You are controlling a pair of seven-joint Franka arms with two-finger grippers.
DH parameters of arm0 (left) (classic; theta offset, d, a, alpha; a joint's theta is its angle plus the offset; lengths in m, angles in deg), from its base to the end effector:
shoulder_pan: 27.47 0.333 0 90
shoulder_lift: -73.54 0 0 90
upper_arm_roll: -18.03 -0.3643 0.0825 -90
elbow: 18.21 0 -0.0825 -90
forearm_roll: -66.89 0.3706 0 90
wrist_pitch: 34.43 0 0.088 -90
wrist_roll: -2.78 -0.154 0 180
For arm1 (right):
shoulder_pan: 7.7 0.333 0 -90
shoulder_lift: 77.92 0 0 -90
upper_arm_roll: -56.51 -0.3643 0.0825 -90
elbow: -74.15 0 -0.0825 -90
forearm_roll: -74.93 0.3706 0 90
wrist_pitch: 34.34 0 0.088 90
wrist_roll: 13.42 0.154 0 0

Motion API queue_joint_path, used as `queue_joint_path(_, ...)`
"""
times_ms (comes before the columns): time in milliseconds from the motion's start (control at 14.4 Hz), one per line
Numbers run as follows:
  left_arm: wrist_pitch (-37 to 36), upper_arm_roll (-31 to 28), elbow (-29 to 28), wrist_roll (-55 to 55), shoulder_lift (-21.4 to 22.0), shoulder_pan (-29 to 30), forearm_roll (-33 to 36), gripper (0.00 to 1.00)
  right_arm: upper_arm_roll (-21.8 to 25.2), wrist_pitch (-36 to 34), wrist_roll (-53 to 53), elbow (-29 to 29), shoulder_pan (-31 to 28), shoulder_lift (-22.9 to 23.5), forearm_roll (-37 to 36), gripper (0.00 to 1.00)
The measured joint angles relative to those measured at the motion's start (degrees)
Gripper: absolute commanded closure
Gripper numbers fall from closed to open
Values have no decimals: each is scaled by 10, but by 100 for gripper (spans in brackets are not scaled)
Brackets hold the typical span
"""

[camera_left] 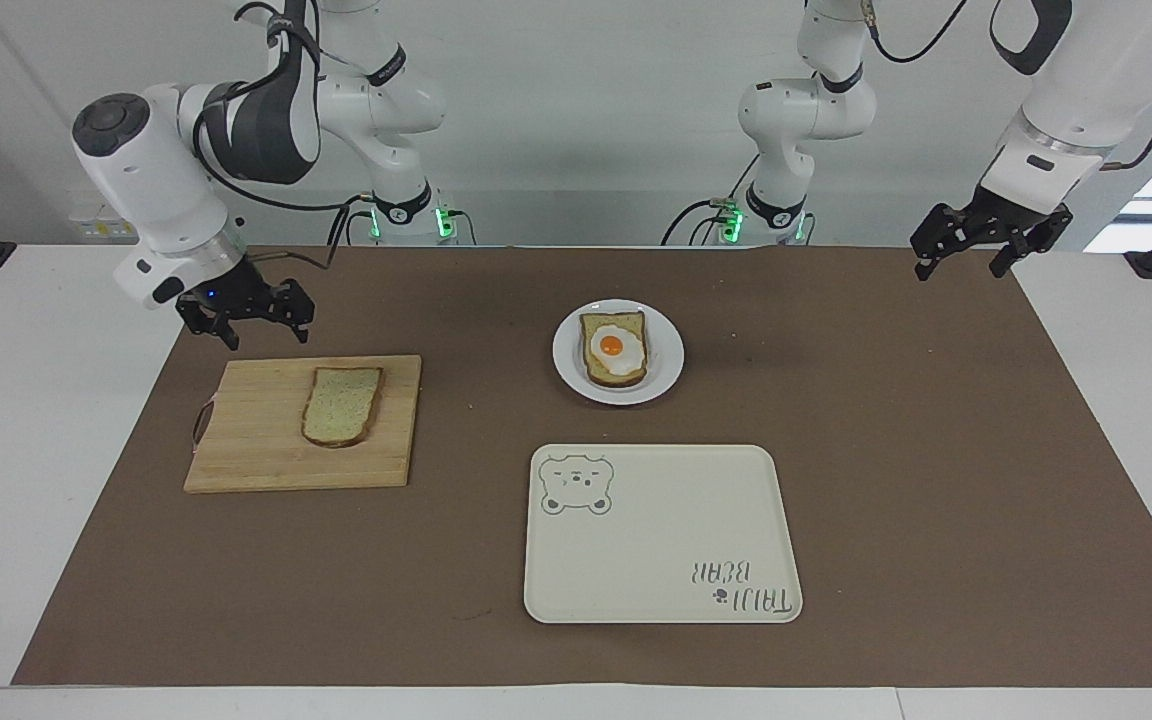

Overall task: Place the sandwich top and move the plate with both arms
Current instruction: 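Reach the right gripper to the bread slice on the cutting board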

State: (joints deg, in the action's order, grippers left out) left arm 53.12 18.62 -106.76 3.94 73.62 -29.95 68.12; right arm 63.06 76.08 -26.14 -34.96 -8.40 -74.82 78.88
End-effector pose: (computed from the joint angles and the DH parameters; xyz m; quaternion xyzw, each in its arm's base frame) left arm 0.5352 -0.0253 0.6344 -0.9998 0.0163 0.0076 0.0110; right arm 0.5562 -0.0619 0.4723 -0.9988 -0.0352 0.0101 0.0313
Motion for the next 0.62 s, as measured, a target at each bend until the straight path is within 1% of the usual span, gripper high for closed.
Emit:
queue_joint_path(208,0,0,0,0,0,0,0,0,0,41,-2,-13,-4,35,16,0)
queue_joint_path(416,0,0,0,0,0,0,0,0,-1,93,-36,-42,-4,60,50,0)
queue_joint_path(624,0,0,0,0,0,0,0,0,0,113,-66,-55,-4,83,62,0)
